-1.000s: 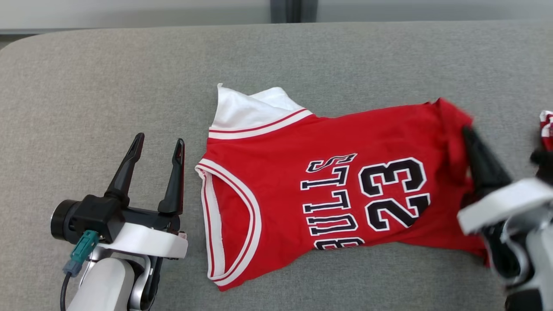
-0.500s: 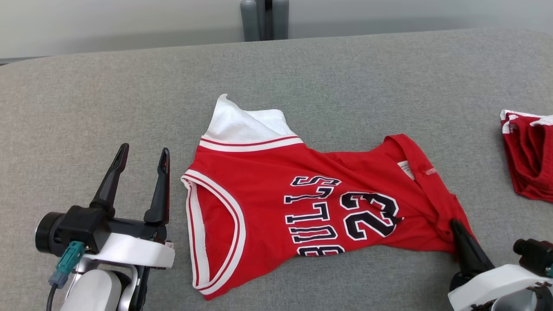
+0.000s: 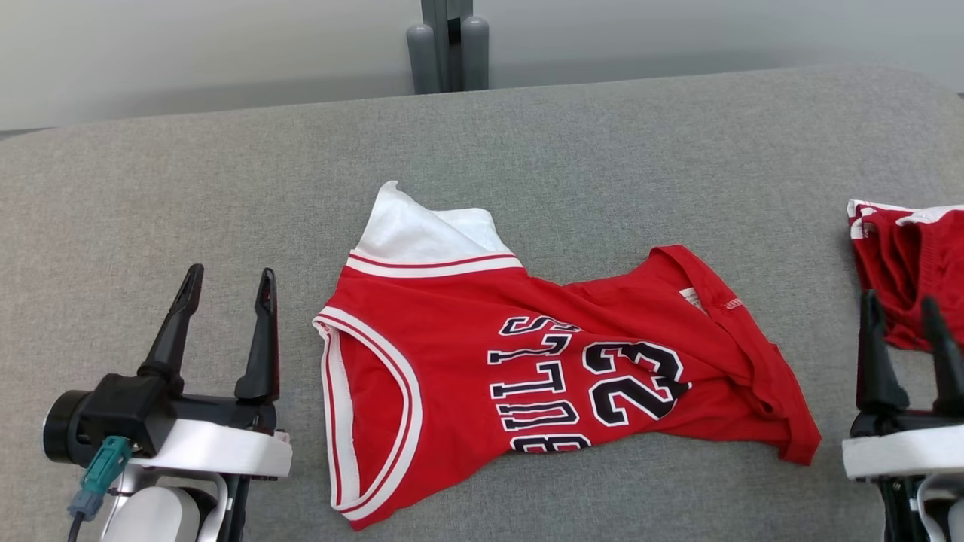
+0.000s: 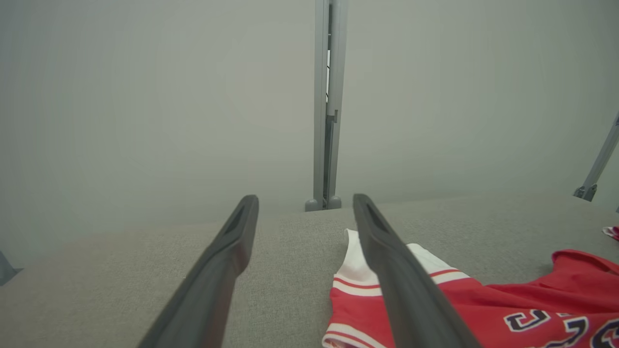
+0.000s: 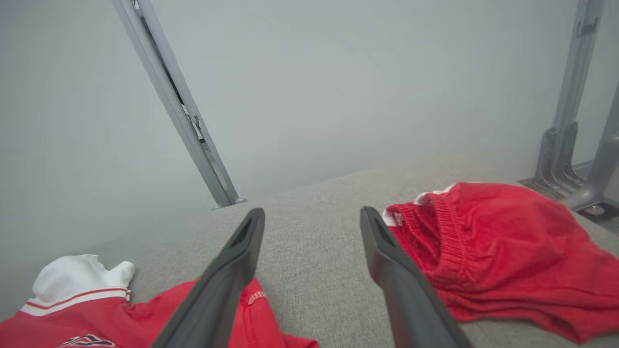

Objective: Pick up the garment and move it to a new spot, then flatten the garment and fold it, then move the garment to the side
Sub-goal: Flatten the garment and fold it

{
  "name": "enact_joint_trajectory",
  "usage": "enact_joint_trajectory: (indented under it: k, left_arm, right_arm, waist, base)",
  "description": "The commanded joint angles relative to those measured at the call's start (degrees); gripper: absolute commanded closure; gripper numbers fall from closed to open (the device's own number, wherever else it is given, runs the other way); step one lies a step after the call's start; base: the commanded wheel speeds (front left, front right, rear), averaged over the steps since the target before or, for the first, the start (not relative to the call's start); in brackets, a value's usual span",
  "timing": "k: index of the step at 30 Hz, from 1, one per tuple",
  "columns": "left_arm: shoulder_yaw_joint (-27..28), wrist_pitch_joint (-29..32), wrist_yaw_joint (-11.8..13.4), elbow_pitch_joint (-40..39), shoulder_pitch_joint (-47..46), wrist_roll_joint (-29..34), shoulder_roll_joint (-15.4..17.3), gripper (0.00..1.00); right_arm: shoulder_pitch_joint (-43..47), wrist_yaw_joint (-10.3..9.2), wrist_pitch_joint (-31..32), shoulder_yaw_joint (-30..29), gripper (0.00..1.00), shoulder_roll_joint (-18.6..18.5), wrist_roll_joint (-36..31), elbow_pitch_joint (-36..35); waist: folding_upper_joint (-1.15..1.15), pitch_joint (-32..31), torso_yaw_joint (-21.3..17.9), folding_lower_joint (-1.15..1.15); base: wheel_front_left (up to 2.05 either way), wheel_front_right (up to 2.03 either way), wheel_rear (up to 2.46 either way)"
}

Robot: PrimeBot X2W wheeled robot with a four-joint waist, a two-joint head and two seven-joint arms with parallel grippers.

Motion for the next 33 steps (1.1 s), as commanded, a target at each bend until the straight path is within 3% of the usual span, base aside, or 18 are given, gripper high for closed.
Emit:
enact_joint_trajectory:
  k: [1,7,12,19,33]
  left_arm:
    - [0.5,0.0,0.4,-0.5,0.3,0.3,0.7,0.00]
    - [0.7,0.5,1.5,-1.9,1.1,1.0,1.3,0.00]
    - [0.5,1.0,2.2,-2.9,2.2,1.3,1.7,0.00]
    - [-0.4,1.8,3.3,-3.8,4.9,1.4,1.5,0.00]
    - [-1.5,2.8,4.0,-4.4,5.4,1.5,1.8,0.00]
  right_arm:
    - [-0.8,0.02,-0.4,-0.7,0.00,0.2,-2.2,-2.1]
    - [-1.1,0.01,2.7,1.0,0.00,1.7,-10.2,-12.0]
    - [1.0,0.01,5.4,4.6,0.00,2.2,-13.2,-15.3]
    - [5.6,0.01,9.0,5.0,0.00,2.9,-14.7,-15.8]
    - [7.1,0.01,10.0,4.0,0.00,3.2,-13.2,-15.8]
  waist:
    - [0.00,-0.2,-0.1,0.00]
    - [0.00,-1.5,0.3,0.00]
    - [0.00,-2.8,0.8,0.00]
    - [0.00,-5.1,2.1,0.00]
    - [0.00,-5.8,2.1,0.00]
  base:
    - [0.00,0.00,0.00]
    - [0.00,0.00,0.00]
    - [0.00,0.00,0.00]
    - [0.00,0.00,0.00]
    - [0.00,0.00,0.00]
